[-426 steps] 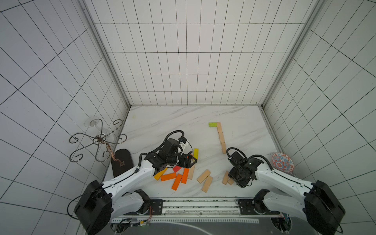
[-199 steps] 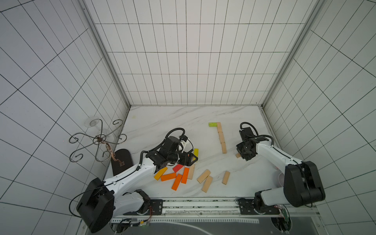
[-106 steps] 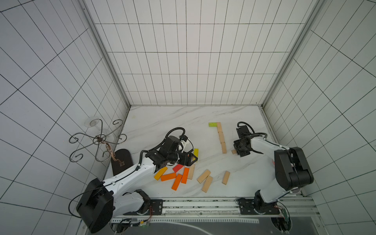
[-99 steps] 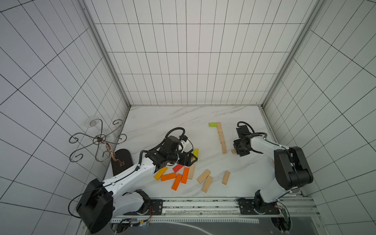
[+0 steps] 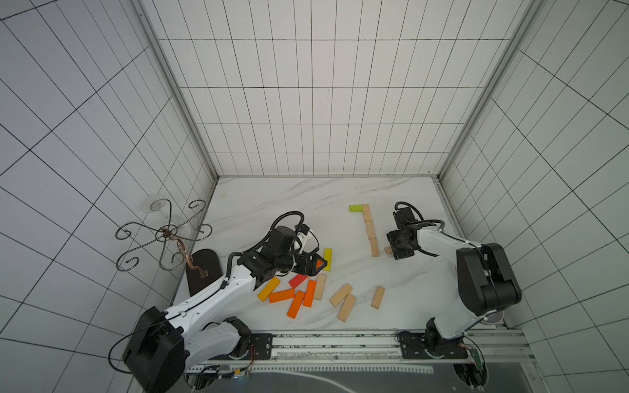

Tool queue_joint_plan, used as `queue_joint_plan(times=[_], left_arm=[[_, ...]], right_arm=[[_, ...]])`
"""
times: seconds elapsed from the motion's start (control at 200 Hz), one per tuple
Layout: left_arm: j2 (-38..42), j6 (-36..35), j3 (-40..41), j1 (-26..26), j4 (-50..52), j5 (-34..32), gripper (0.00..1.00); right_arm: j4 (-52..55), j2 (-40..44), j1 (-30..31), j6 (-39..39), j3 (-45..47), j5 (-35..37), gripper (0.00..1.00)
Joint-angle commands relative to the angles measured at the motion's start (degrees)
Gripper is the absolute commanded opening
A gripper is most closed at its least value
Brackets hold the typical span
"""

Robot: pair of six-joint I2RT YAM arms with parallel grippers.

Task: Assemble a giraffe with building blocks
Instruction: Place the building block at the center of the board, then assemble the building block at the center of the board.

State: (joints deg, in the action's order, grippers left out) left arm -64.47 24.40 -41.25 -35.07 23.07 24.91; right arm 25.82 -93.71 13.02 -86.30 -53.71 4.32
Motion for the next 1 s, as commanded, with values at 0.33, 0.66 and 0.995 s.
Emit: queue_joint_plan(times=[0.33, 0.66, 0.995], left_arm=[[-3.6, -0.9, -1.8, 0.4, -2.3, 1.1, 0.83], [-6.4, -1.3, -3.4, 0.4, -2.2, 1.4, 0.83], [-6.8, -1.7, -3.4, 0.4, -2.2, 1.5, 0.83]], right_arm=[[5.9, 6.0, 0.2, 45.6, -10.1, 5.9, 0.68], [-7.1, 5.5, -6.5, 57.3, -1.9, -5.6, 0.69], [-10.1, 0.2, -9.3, 58.1, 0.7, -9.6, 0.68]])
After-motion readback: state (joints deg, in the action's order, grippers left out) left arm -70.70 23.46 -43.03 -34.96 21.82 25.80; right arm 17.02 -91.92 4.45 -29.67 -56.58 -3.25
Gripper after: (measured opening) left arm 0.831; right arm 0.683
